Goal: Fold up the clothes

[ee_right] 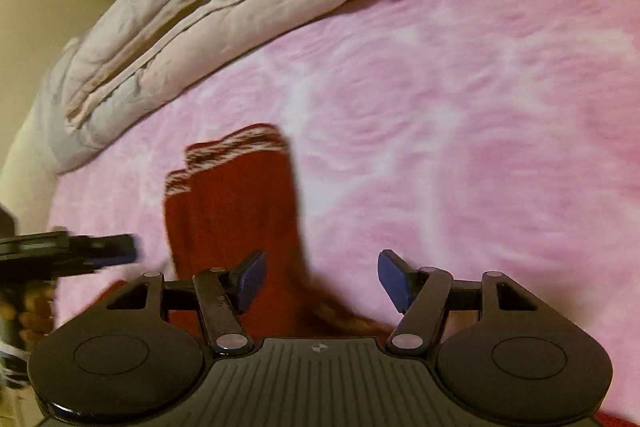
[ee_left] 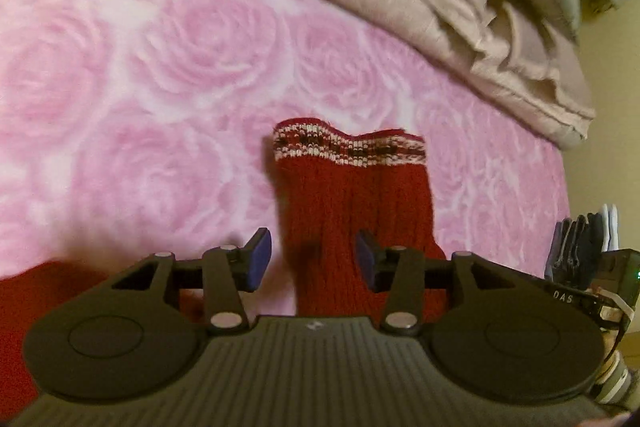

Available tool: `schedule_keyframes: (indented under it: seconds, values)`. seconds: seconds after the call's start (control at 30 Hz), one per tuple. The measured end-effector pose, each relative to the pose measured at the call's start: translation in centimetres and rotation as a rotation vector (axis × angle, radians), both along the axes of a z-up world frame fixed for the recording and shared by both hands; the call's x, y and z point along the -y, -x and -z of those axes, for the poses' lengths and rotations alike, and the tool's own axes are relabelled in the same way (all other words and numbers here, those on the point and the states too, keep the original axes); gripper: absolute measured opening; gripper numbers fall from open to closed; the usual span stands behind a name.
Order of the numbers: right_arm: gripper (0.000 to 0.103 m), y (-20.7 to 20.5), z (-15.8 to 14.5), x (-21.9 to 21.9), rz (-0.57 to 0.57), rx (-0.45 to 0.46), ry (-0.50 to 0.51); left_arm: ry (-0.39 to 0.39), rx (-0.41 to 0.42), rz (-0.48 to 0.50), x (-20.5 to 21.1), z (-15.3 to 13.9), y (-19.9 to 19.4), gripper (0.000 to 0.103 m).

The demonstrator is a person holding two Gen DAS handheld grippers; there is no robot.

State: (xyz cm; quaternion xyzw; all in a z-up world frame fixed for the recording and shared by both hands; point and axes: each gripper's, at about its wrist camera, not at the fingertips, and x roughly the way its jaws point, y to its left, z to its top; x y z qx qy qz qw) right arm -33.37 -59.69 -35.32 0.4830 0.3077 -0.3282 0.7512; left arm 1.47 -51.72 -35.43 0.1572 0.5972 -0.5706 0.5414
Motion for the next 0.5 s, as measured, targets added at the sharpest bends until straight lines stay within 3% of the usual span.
schedule_keyframes:
  seconds: [0.1, 0.13, 0.17, 0.2, 0.23, 0.33, 0.5]
  values:
    - [0.065, -2.6, 2.3, 1.0, -0.006, 0.057, -0.051, -0.065, -0.036, 0.006, 1.3, 2.5, -0.1, 0.041]
    - [0.065, -3.4, 3.0, 1.4, -0.007, 0.074, -0.069, -0.081, -0.043, 0.005, 1.5, 3.2, 0.0, 0.036]
    - [0.052, -4.0, 3.3, 1.5, -0.023, 0.071, -0.065, -0.093, -0.051, 0.005, 1.8, 3.8, 0.2, 0.031]
    - [0.027, -4.5, 3.4, 1.5, -0.041, 0.065, -0.059, -0.079, -0.063, 0.014, 1.9, 4.0, 0.5, 0.005]
    - [0.009, -5.2, 3.5, 1.7, -0.083, 0.053, -0.058, -0.064, -0.072, 0.025, 2.0, 4.2, 0.9, 0.003]
    - [0.008, -5.2, 1.0, 2.8, -0.094, 0.056, 0.031, 0.046, -0.009, 0.082, 3.7, 2.0, 1.8, 0.003]
    - [0.008, -4.2, -6.0, 7.6, -0.032, 0.108, 0.242, 0.311, 0.083, 0.070, 9.4, -5.3, 1.4, 0.003]
